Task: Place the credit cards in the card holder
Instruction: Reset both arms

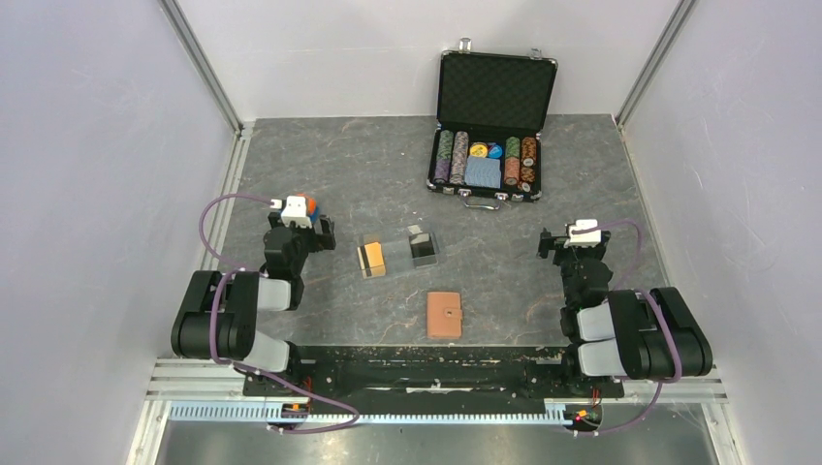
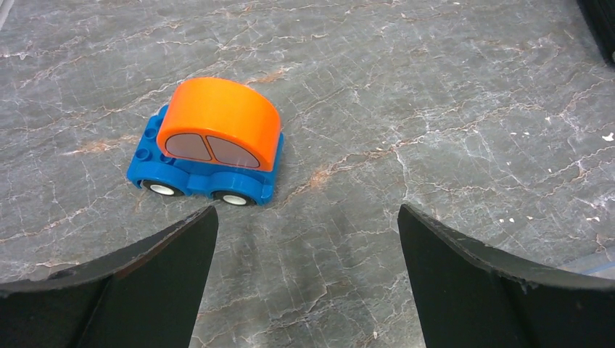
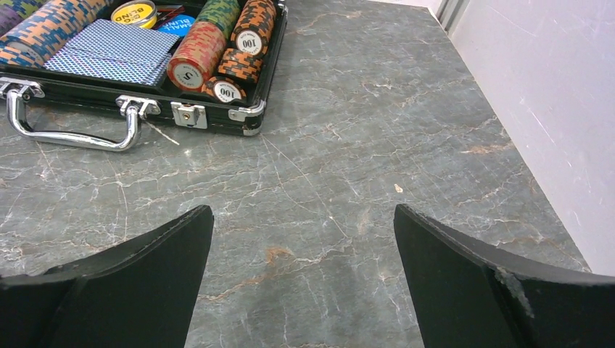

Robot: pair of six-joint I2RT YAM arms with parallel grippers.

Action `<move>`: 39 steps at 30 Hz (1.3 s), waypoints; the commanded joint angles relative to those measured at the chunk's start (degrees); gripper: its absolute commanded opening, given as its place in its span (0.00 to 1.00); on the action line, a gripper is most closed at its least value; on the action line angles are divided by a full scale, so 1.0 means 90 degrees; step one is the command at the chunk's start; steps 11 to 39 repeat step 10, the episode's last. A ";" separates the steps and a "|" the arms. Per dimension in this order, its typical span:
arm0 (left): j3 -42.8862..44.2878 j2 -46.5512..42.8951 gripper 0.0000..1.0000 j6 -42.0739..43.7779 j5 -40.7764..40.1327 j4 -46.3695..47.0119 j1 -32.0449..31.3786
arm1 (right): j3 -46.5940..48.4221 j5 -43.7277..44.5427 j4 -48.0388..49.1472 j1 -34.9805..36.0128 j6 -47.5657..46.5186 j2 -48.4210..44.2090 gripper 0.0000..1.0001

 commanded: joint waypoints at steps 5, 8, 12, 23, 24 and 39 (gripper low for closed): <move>0.0084 0.0050 1.00 0.0088 -0.0038 0.0398 0.0018 | -0.0611 -0.0159 0.0437 -0.0007 -0.0116 0.0031 0.98; 0.0094 0.0051 1.00 0.0088 -0.0039 0.0377 0.0017 | -0.0614 -0.0160 0.0418 -0.0006 -0.0116 0.0023 0.98; 0.0086 0.0048 1.00 0.0088 -0.0043 0.0383 0.0017 | -0.0613 -0.0160 0.0418 -0.0008 -0.0117 0.0026 0.98; 0.0086 0.0048 1.00 0.0088 -0.0043 0.0383 0.0017 | -0.0613 -0.0160 0.0418 -0.0008 -0.0117 0.0026 0.98; 0.0086 0.0048 1.00 0.0088 -0.0043 0.0383 0.0017 | -0.0613 -0.0160 0.0418 -0.0008 -0.0117 0.0026 0.98; 0.0086 0.0048 1.00 0.0088 -0.0043 0.0383 0.0017 | -0.0613 -0.0160 0.0418 -0.0008 -0.0117 0.0026 0.98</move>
